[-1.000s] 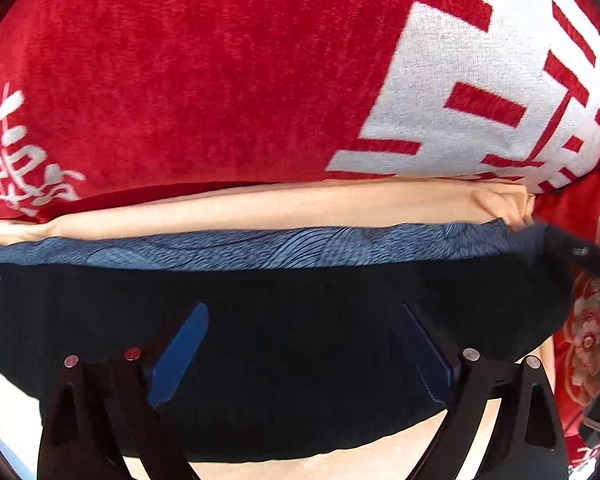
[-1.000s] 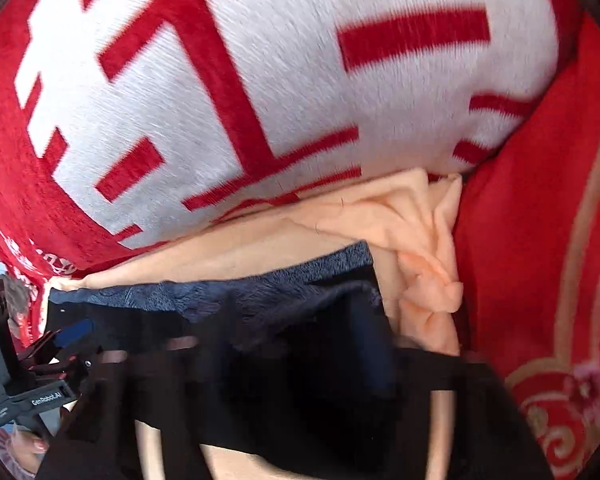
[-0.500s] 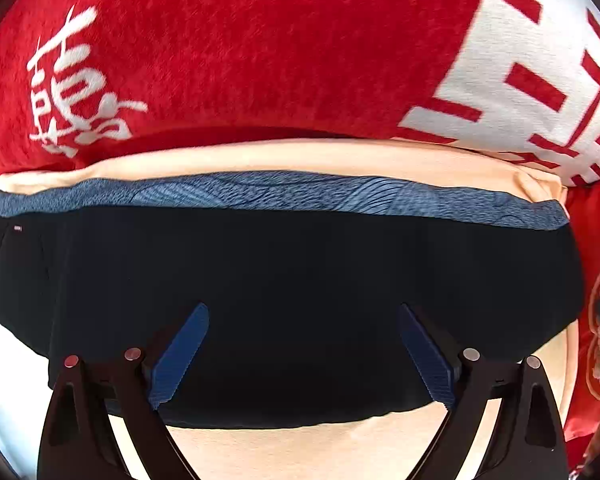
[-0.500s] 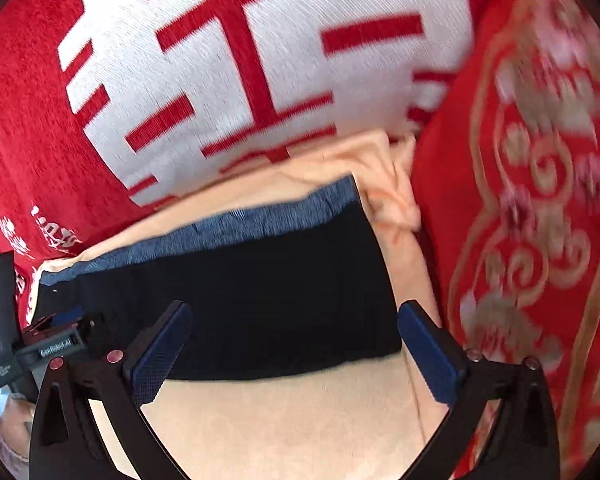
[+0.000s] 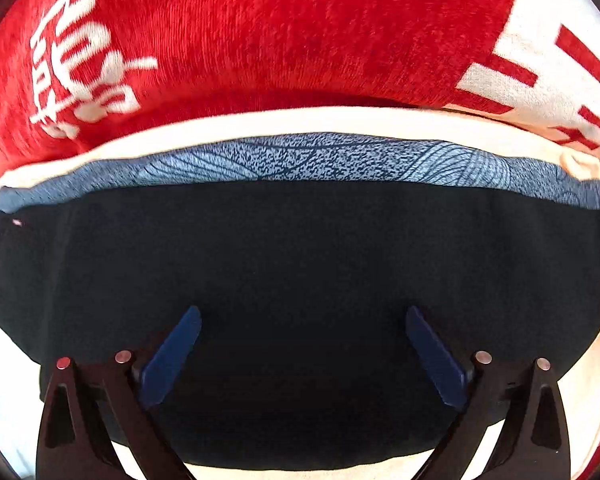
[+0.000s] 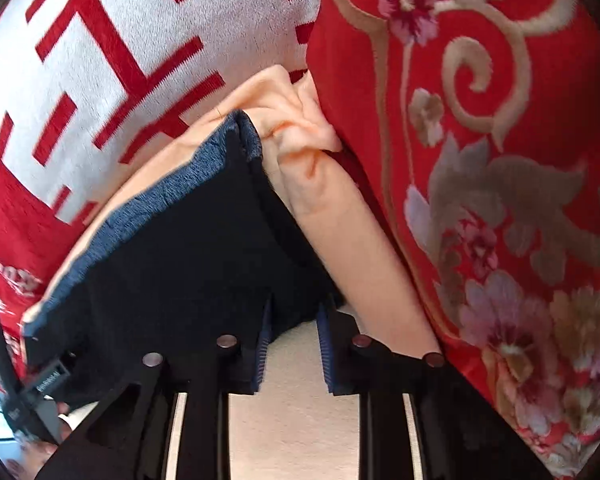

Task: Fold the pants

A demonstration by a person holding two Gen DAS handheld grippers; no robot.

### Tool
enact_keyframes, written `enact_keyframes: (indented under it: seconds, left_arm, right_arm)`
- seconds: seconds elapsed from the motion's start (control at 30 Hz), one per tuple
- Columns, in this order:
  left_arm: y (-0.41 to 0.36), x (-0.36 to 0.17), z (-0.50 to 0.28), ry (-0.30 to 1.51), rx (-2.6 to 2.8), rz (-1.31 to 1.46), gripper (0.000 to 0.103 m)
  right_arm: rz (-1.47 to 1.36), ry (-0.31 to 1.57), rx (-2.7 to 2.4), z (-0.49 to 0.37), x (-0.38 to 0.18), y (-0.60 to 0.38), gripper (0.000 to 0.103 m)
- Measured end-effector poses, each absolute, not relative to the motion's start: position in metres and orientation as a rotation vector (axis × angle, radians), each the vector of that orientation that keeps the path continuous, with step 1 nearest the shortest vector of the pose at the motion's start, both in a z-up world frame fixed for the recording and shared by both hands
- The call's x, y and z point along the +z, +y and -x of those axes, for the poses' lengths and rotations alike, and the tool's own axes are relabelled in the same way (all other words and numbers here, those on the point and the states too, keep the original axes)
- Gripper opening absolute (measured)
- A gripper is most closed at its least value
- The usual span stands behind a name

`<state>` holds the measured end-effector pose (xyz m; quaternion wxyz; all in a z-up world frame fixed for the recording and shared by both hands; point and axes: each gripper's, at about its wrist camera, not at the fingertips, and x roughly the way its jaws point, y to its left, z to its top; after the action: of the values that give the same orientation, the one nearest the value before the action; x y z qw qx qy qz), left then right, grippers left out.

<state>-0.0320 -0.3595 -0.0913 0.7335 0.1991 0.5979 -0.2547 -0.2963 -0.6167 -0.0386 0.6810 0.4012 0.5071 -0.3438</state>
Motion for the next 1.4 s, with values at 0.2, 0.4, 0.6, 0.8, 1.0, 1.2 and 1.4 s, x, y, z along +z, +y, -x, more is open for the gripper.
enact_keyframes:
  seconds: [0.2,0.4,0.6,0.8,1.0,1.2,1.4]
  left_arm:
    - [-0.360,-0.098,0.035,1.322,-0.579,-0.462,0.103]
    - [-0.380,-0.061,0.013,1.217,-0.559,-0.383,0.103]
    - [-0.380,-0.106,-0.020,1.280,-0.494,-0.353,0.103]
    - [-0.368,-0.109,-0.020,1.257,-0.528,-0.360,0.103]
    - [-0.321,-0.088,-0.034,1.298,-0.541,-0.358,0.103]
    - [-0.220,-0.064,-0.058,1.316,-0.540,-0.327,0.103]
    - [-0.147,-0.048,-0.102,1.308,-0.560,-0.388,0.103]
  right_arm:
    - [-0.759,1.053,-0.684,0.279,0.009,-0.598,0.043]
    - [-0.718,1.106,-0.451,0.196,-0.023,-0.608,0.043]
    - [-0.586,1.149,-0.488,0.166,-0.060,-0.604,0.040]
    - [-0.634,1.097,-0.644,0.194,-0.056,-0.626,0.040]
    - [-0.758,1.100,-0.696,0.215,-0.034,-0.609,0.046]
    - [-1.112,0.995,-0.439,0.238,-0.020,-0.521,0.046]
    - [-1.512,0.875,-0.093,0.193,-0.053,-0.382,0.046]
